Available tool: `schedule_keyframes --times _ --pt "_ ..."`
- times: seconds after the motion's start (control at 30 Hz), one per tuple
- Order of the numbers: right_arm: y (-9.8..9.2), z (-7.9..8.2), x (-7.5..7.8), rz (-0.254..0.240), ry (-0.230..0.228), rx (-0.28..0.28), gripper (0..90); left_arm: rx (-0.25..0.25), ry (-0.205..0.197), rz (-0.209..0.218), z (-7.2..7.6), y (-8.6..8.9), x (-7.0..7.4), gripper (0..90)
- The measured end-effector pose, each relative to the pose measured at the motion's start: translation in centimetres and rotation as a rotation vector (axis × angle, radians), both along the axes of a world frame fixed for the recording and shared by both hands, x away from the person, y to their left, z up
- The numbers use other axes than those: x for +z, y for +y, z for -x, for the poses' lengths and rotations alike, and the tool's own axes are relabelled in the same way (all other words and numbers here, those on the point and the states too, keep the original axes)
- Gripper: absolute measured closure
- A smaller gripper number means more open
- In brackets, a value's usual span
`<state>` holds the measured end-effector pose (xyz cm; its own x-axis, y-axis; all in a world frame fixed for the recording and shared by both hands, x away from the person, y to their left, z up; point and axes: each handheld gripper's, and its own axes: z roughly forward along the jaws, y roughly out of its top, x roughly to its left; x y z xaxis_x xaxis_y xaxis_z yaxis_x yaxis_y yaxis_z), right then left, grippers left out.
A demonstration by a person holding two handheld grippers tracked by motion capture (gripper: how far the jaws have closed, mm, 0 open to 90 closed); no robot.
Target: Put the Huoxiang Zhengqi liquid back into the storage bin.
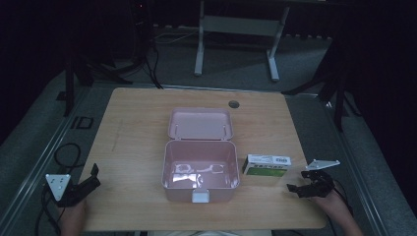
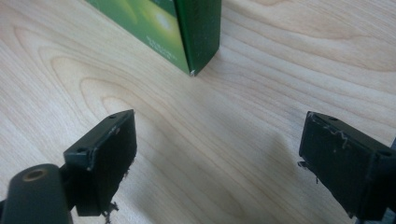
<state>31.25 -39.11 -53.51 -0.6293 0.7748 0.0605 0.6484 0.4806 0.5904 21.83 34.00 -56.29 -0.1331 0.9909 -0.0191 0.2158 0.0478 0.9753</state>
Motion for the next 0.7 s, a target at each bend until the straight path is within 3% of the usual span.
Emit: schedule_keyframes --times 0.23,0.33,0.37,0.57,0.7 --pt "0.3 0.0 0.2 0.019 0.066 0.082 12.6 -0.003 -0.003 0.003 0.0 0.0 0.0 2.1" --pt "0.7 0.3 0.3 0.044 0.084 0.117 12.8 -0.004 -0.002 0.003 0.0 0.0 0.0 2.1" --pt "1.0 0.5 0.5 0.081 0.095 0.145 12.8 -0.003 -0.002 0.003 0.0 0.0 0.0 2.1" --pt "1.5 0.7 1.1 0.111 0.105 0.178 13.7 -0.008 -0.008 0.009 0.0 0.1 0.0 2.1" --pt "2.1 0.9 1.4 0.159 0.14 0.218 15.0 -0.01 -0.006 0.008 0.0 0.1 0.0 2.1"
